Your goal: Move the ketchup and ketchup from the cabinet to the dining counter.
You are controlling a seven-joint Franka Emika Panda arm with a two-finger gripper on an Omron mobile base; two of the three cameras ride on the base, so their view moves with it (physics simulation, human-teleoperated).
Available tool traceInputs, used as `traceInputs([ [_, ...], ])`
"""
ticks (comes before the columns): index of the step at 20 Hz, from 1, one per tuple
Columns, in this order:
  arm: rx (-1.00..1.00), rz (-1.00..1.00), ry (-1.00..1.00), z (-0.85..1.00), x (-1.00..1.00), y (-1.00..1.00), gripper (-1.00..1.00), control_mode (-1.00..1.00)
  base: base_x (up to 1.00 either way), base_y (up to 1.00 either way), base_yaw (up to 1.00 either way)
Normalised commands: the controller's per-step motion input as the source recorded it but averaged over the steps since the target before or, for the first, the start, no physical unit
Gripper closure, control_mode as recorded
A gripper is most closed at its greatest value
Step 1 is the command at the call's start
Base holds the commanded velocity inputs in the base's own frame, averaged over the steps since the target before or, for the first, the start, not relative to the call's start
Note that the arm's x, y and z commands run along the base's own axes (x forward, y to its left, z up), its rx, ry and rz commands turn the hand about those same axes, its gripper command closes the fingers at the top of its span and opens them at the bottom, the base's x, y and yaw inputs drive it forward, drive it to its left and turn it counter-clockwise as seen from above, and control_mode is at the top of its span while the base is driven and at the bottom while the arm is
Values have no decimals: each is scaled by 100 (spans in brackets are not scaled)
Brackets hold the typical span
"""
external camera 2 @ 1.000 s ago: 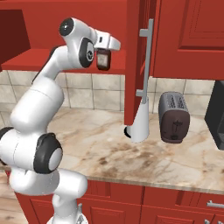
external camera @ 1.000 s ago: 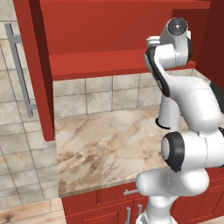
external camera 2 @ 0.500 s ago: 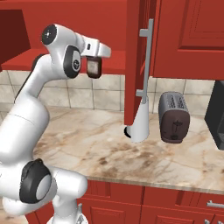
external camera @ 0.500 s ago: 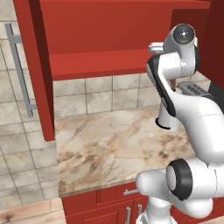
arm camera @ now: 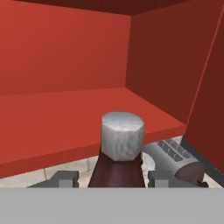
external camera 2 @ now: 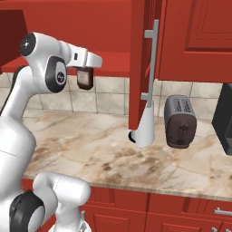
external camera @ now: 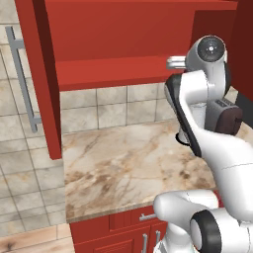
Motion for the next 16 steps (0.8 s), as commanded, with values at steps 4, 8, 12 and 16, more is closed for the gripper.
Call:
traceInputs([
  [4, 0, 0, -2, -11, -65, 28, 100, -100, 0, 0, 0],
  [8, -1, 0, 0, -9, -60, 26, 100, -100, 0, 0, 0],
  [12, -5, 0, 0, -5, -47, 24, 100, -100, 0, 0, 0],
  [16, -1, 1, 0, 1, 1, 3, 100, -100, 0, 0, 0],
])
